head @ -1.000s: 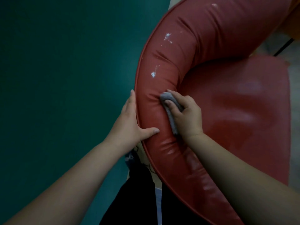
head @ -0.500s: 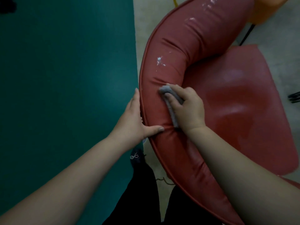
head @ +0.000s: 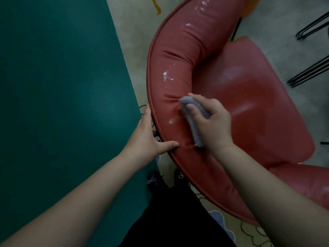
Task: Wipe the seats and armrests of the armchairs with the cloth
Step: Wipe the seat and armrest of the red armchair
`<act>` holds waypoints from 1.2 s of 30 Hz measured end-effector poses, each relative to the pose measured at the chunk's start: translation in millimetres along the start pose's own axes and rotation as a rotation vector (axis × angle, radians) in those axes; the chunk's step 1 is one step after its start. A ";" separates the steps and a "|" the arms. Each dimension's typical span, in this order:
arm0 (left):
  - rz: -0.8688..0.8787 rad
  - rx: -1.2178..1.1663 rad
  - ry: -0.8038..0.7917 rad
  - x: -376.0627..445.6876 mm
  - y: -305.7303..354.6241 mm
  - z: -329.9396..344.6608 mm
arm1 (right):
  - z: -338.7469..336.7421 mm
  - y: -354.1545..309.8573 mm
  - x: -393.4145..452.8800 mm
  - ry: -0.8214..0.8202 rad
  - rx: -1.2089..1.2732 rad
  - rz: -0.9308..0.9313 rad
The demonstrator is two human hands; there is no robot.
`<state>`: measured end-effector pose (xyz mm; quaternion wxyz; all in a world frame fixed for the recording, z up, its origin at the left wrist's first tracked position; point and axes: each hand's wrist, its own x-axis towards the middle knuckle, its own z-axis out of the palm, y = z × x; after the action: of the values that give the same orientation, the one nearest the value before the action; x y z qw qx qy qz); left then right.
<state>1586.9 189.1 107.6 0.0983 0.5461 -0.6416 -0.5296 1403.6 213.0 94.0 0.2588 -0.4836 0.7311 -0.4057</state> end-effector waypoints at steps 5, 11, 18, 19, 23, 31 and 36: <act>-0.006 -0.004 -0.006 5.7 -3.2 -4.3 | 18.1 -2.9 0.5 -0.124 -0.084 -0.054; -0.032 0.009 -0.059 14.7 0.1 -10.8 | 13.8 -11.6 8.7 -0.091 -0.028 -0.041; -0.048 -0.012 -0.100 16.0 -3.2 -15.0 | 12.5 -7.0 12.4 -0.140 -0.155 0.001; -0.051 -0.010 -0.100 16.4 -2.5 -15.9 | 12.4 -6.0 13.2 -0.125 -0.135 0.039; -0.048 0.005 -0.054 23.1 1.7 -20.6 | 21.3 -18.6 2.6 -0.110 -0.026 -0.089; -0.054 0.040 -0.046 42.4 12.9 -31.6 | -1.7 31.3 26.7 -0.059 -0.061 0.247; -0.019 0.042 -0.023 60.8 18.4 -36.1 | 32.2 6.5 48.6 -0.063 0.126 0.043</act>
<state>1577.9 116.6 109.7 0.0745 0.5480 -0.6483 -0.5233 1405.8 158.7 71.9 0.3204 -0.4629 0.7059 -0.4299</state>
